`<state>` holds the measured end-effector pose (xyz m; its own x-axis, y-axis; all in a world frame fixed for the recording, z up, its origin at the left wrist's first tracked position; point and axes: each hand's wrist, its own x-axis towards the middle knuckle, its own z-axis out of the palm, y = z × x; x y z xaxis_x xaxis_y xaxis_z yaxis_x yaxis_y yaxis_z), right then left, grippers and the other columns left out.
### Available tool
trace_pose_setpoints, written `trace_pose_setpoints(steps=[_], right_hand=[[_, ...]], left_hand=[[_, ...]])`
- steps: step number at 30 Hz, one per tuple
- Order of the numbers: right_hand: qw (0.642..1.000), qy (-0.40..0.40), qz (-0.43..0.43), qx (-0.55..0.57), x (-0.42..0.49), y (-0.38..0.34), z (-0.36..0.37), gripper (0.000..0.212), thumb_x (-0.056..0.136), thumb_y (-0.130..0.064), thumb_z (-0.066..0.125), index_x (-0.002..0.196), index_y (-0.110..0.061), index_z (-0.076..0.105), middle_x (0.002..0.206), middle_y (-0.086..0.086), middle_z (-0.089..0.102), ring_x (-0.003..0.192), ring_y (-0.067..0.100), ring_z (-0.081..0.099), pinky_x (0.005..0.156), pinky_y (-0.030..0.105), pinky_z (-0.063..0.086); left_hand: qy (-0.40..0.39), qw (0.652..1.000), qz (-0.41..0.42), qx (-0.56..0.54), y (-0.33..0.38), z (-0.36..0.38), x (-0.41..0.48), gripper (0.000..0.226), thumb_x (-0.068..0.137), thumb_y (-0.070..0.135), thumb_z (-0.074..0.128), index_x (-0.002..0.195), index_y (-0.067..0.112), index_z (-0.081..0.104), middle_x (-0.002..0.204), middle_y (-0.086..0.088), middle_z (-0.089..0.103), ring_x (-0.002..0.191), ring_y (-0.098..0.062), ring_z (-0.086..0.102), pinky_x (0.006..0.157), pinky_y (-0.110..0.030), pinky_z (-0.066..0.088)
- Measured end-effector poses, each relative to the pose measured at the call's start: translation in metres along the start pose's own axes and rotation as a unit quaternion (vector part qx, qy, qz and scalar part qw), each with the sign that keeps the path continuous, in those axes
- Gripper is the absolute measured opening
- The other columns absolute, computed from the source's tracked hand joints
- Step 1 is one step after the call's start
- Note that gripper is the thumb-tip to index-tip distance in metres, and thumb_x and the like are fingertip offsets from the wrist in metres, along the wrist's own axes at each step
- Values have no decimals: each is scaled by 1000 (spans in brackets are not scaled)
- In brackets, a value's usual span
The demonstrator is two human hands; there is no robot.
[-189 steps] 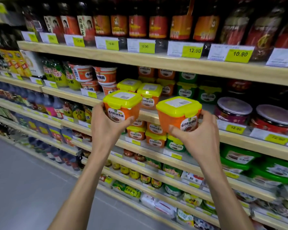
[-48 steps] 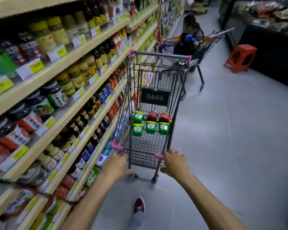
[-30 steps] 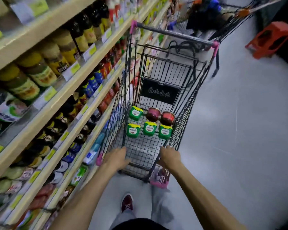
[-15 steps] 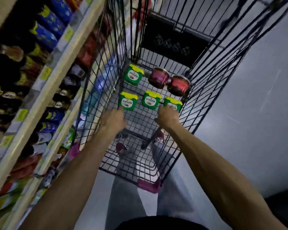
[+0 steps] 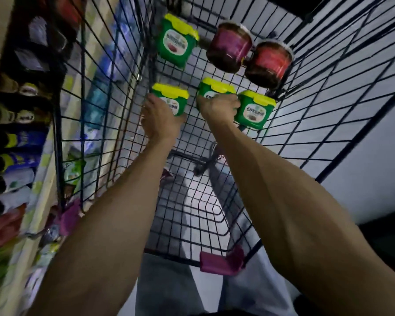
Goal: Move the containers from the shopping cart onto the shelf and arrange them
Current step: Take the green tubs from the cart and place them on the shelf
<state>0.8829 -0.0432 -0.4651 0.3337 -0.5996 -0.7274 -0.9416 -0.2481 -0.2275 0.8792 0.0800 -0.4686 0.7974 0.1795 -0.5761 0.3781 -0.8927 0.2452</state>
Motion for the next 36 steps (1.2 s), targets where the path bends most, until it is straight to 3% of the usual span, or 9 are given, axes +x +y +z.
trace_pose_setpoints(steps=[3,7,13,20,25,29,33,36], right_hand=[[1000,22,9,-8,12,-4,8,101,77,-56,78,142,0,25,144,14,34,136,30,37,105,39,41],[995,39,-46,-78,13,-4,10,103,71,-59,80,139,-1,29,142,13,37,132,27,41,100,34,43],[983,26,-105,-151,4,7,-10,101,67,-59,83,135,-2,35,135,13,43,121,30,55,89,38,51],[939,-20,-208,-273,-50,38,-77,99,62,-48,90,133,-5,36,127,11,47,114,33,59,90,46,54],[881,-26,-296,-368,-103,29,-130,98,63,-49,89,133,-3,39,128,12,46,117,32,54,87,43,53],[811,-19,-402,-425,-145,12,-170,95,64,-49,89,133,-5,41,128,12,46,119,31,51,84,41,53],[716,-22,-511,-475,-186,-5,-203,91,68,-50,84,133,-6,39,131,12,45,120,31,51,88,41,51],[641,-18,-578,-505,-226,-20,-223,96,70,-55,82,137,-6,34,136,12,42,117,31,54,83,40,53]], left_hand=[[15,999,22,28,2,6,12,101,69,41,87,142,-1,32,139,-20,45,128,-38,46,96,-48,44],[23,999,34,15,1,6,19,97,62,35,91,135,2,37,136,-19,46,125,-38,49,94,-48,48],[-19,998,37,41,-8,-15,9,102,61,37,92,137,0,35,135,-21,48,122,-36,52,88,-46,49],[-28,995,68,64,-24,-69,-66,113,59,37,94,144,0,31,134,-22,49,122,-37,51,87,-47,51],[10,987,99,130,-25,-121,-137,107,63,48,89,142,3,31,133,-16,49,119,-32,53,77,-42,54],[49,991,73,101,-22,-156,-194,103,67,53,84,141,5,33,130,-13,50,117,-30,54,76,-38,52],[98,995,15,30,-26,-178,-255,104,64,55,85,142,10,33,131,-9,47,117,-29,54,79,-41,53],[157,987,-16,-21,-34,-187,-304,102,61,54,87,139,11,37,130,-8,45,115,-30,55,75,-44,56]])
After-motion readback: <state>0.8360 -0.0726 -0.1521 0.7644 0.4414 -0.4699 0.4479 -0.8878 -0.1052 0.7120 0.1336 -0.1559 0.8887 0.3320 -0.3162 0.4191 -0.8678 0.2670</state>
